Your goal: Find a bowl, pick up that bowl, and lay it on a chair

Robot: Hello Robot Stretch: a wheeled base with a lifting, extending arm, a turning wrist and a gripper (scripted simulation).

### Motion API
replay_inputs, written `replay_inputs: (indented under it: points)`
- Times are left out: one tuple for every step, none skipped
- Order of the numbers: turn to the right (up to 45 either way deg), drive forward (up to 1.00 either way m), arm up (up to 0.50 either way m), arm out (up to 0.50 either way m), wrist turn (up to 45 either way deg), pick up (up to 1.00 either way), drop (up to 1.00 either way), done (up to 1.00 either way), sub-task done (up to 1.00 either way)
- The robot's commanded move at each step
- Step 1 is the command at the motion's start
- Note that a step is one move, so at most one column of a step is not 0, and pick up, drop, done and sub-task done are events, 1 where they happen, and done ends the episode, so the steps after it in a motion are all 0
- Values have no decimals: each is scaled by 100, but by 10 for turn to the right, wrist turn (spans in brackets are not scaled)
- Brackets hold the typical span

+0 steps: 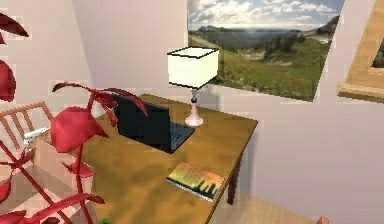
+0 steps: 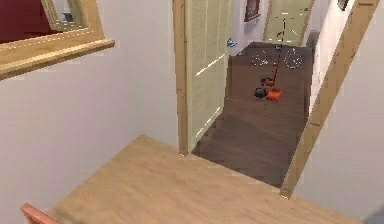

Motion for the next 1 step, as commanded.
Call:
replay_inputs:
  points:
    - [0,0,0,0,0,0,100,0,0]
